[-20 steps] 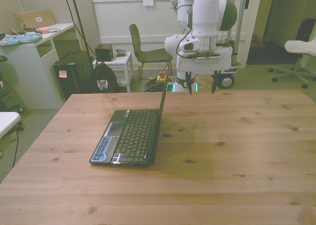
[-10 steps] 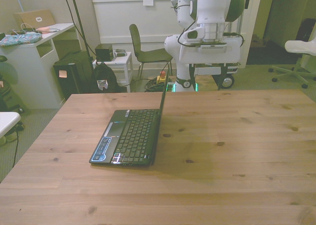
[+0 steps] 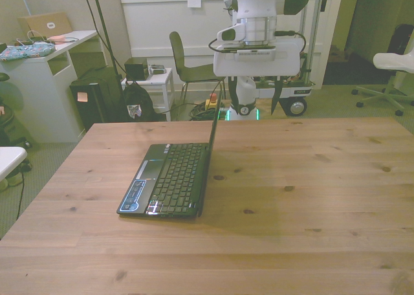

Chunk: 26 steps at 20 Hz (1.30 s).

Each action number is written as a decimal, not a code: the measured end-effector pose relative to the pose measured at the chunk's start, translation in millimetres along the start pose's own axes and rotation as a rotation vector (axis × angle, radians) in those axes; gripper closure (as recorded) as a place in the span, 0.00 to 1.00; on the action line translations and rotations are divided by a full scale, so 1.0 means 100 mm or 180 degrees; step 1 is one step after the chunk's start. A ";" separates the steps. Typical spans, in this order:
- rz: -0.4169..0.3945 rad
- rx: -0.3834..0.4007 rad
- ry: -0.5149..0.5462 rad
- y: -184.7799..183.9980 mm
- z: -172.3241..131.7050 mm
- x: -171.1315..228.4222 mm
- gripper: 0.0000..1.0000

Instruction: Close the laptop

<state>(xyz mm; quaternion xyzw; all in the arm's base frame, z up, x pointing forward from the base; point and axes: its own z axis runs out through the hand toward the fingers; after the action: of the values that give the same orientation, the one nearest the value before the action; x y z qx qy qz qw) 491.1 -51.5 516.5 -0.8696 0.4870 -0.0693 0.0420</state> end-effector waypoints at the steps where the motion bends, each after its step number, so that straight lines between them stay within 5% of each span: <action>1: 0.0019 -0.0015 -0.0014 0.01 0.03 0.03 1.00; 26: 0.0186 -0.0064 -0.0047 -0.04 0.22 0.43 1.00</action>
<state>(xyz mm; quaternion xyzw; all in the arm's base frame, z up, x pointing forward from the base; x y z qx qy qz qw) 520.3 -86.0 498.3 -0.8559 0.5126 -0.0567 0.0389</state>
